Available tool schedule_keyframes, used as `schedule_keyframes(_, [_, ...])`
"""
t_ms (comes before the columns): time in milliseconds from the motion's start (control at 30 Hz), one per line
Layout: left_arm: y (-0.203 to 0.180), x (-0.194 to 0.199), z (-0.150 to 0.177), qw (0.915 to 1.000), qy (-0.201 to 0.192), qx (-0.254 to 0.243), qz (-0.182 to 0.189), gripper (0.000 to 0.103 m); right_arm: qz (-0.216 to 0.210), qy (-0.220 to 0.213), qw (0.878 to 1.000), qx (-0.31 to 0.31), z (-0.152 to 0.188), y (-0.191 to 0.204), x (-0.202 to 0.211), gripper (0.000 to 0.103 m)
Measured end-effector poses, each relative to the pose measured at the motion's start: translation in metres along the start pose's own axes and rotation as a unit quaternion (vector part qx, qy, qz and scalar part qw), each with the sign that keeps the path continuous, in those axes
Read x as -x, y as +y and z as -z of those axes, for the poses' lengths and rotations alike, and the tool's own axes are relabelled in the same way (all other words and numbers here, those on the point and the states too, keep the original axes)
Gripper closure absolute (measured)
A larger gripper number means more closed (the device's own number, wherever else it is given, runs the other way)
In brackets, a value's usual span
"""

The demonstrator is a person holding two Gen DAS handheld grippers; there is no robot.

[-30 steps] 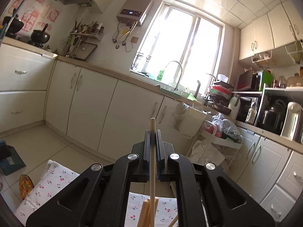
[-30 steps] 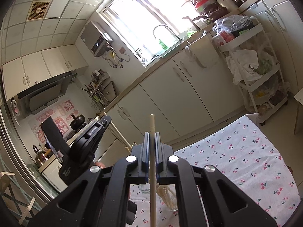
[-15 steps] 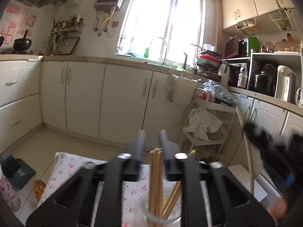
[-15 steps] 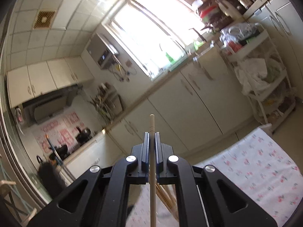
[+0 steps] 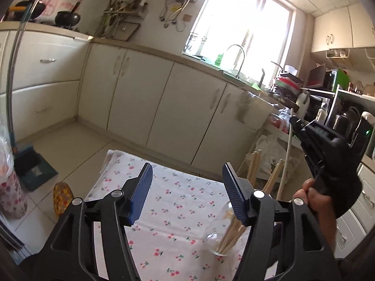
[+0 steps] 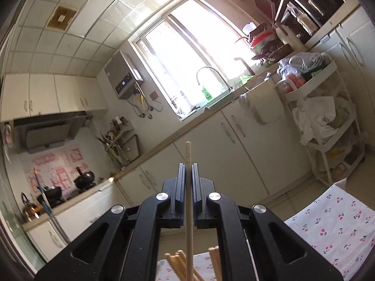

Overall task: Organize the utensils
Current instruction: 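Lower the chopstick into the jar with the left gripper while the right lowers its own, then open both grippers to release the chopsticks into the jar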

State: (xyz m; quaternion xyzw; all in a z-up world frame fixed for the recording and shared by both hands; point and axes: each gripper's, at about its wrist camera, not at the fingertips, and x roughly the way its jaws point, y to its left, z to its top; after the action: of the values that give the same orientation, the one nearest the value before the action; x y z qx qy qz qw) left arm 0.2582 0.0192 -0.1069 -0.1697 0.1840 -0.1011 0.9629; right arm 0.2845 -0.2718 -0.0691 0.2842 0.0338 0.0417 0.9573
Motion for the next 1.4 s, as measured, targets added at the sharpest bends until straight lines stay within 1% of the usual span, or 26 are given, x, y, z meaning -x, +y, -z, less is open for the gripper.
schedule_keyframes(267, [0.011,0.001,0.001,0.9999,0.003,0.011,0.011,0.042,0.013,0.008,0.999,0.041,0.024,0.006,-0.003,0.097])
schedule_keyframes(433, [0.012,-0.002,0.001,0.9998,0.006,0.016,0.011,0.042,0.009,0.001,0.998,0.057,0.023,0.01,-0.001,0.097])
schedule_keyframes(600, [0.012,-0.005,0.001,0.9996,0.009,0.022,0.016,0.042,0.015,-0.008,0.998,0.067,0.019,0.012,-0.002,0.097])
schedule_keyframes(667, [0.012,-0.006,0.001,0.9996,0.01,0.021,0.018,0.042,0.017,-0.001,0.997,0.072,0.022,0.013,-0.004,0.097])
schedule_keyframes(867, [0.013,-0.007,0.003,0.9996,0.014,0.02,0.015,0.041,0.021,0.041,0.996,0.079,0.042,0.007,-0.003,0.097])
schedule_keyframes(967, [0.012,-0.008,0.003,0.9995,0.026,0.017,0.001,0.037,0.021,0.045,0.993,0.103,0.046,0.009,0.005,0.096])
schedule_keyframes(1000, [0.01,-0.009,0.003,0.9993,0.033,0.013,-0.009,0.035,0.02,0.049,0.992,0.113,0.045,0.012,0.007,0.093])
schedule_keyframes(1033, [0.01,-0.008,0.002,0.9991,0.038,0.01,-0.015,0.034,0.021,0.051,0.991,0.119,0.044,0.014,0.01,0.085])
schedule_keyframes(1100, [0.008,-0.007,0.001,0.9984,0.05,0.008,-0.025,0.028,0.024,0.052,0.989,0.133,0.042,0.017,0.016,0.074])
schedule_keyframes(1200, [0.001,0.001,-0.004,0.9969,0.067,-0.004,-0.042,0.021,0.028,0.054,0.987,0.15,0.035,0.021,0.028,0.069])
schedule_keyframes(1267, [-0.002,0.01,-0.008,0.9963,0.072,-0.014,-0.045,0.017,0.033,0.058,0.986,0.155,0.028,0.023,0.04,0.061])
schedule_keyframes(1333, [-0.009,0.021,-0.013,0.9954,0.08,-0.026,-0.047,0.014,0.042,0.069,0.984,0.158,0.021,0.026,0.057,0.046])
schedule_keyframes(1367, [-0.013,0.028,-0.015,0.9951,0.083,-0.031,-0.045,0.012,0.048,0.08,0.982,0.161,0.018,0.029,0.067,0.042])
schedule_keyframes(1400, [-0.017,0.035,-0.018,0.9947,0.086,-0.037,-0.042,0.011,0.055,0.093,0.981,0.162,0.016,0.031,0.077,0.035])
